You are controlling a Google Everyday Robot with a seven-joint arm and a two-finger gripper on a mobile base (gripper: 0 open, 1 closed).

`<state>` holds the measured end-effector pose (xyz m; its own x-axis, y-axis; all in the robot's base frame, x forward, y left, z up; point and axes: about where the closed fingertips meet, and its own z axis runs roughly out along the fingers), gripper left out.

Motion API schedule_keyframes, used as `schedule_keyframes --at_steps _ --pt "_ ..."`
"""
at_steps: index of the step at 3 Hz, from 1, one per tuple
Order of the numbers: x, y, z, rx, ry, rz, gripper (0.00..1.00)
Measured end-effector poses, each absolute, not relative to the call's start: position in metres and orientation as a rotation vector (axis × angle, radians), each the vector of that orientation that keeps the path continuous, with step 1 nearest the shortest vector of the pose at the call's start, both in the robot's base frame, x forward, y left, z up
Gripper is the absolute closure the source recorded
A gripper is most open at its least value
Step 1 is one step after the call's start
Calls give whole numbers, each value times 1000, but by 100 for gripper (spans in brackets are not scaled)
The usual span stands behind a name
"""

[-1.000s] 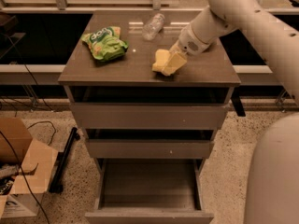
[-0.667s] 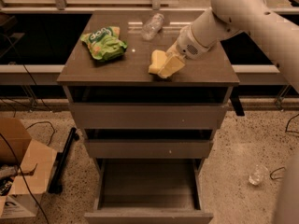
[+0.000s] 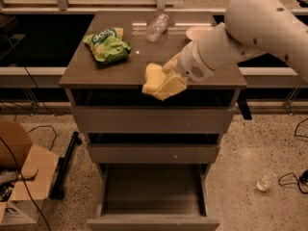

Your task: Place sponge into bottom drawer

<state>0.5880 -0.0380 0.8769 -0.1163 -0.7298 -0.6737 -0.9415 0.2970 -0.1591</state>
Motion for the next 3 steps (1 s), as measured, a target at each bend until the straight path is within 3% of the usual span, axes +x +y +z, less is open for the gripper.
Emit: schedule_keyframes --at_steps 2,3 --pt "494 -15 795 -1294 2049 644 100" --pt "474 -12 721 -1220 2137 722 100"
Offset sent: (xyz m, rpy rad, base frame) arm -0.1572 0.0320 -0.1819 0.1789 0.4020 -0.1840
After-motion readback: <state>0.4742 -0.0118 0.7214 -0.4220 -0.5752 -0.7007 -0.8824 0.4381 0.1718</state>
